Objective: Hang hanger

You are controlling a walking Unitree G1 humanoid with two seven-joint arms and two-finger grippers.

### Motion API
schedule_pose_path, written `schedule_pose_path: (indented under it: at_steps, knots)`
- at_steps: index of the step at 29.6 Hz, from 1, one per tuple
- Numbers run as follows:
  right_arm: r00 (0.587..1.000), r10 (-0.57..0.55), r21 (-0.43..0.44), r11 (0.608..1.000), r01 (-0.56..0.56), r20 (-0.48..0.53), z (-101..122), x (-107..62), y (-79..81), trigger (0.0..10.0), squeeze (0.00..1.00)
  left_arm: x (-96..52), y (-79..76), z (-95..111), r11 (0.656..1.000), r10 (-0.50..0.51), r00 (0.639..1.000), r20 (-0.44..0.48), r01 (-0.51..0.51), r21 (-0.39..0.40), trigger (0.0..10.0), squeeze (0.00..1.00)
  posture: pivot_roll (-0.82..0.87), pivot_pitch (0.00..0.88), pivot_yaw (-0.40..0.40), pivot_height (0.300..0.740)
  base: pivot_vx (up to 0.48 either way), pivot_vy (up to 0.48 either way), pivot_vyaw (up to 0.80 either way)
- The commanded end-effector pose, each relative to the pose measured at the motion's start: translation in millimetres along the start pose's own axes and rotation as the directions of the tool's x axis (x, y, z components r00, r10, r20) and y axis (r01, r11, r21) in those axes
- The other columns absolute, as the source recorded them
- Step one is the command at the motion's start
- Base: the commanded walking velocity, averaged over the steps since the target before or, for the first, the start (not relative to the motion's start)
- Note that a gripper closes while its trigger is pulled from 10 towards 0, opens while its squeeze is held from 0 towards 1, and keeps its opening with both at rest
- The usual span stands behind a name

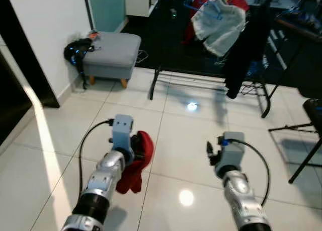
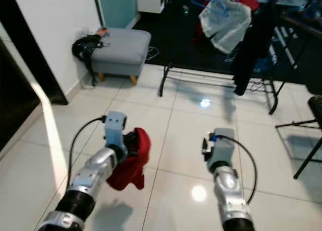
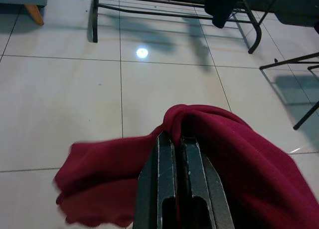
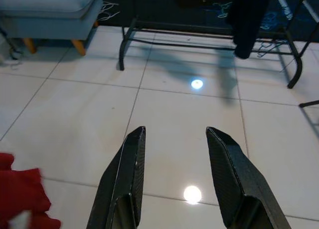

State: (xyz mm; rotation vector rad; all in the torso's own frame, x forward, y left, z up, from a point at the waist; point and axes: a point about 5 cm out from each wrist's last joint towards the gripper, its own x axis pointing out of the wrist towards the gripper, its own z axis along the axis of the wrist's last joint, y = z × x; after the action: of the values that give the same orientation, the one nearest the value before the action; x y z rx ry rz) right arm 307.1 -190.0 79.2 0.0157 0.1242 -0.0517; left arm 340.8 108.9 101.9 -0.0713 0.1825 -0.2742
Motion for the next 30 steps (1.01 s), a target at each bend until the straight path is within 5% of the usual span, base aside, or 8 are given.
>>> schedule_pose_path:
  at_steps: [1, 8, 30]
  knots:
    - [1.0, 0.02, 0.012, 1.0, -0.02, -0.024, -7, -1.6, 8.1, 10.0, 0.0, -2.4, 7.9, -3, 1.0, 0.023, 1.0, -0.008, -0.023, -0.007, 10.0, 0.0, 0.0, 0.148, -0.029, 0.74, 0.36, 0.0, 0.0]
    - [0.999, 0.021, 0.013, 1.0, -0.021, -0.025, -6, 0.0, 9.3, 10.0, 0.0, -4.7, 8.2, -6, 1.0, 0.027, 1.0, -0.014, -0.027, -0.005, 10.0, 0.0, 0.0, 0.153, -0.031, 0.74, 0.361, 0.0, -0.76]
    - [1.0, 0.021, 0.002, 1.0, -0.021, 0.002, 8, 13.8, 6.7, 10.0, 0.0, 4.1, 0.7, 1, 0.999, 0.022, 1.0, 0.014, -0.022, -0.026, 10.0, 0.0, -0.02, 0.101, -0.038, 0.74, 0.358, 0.0, 0.0]
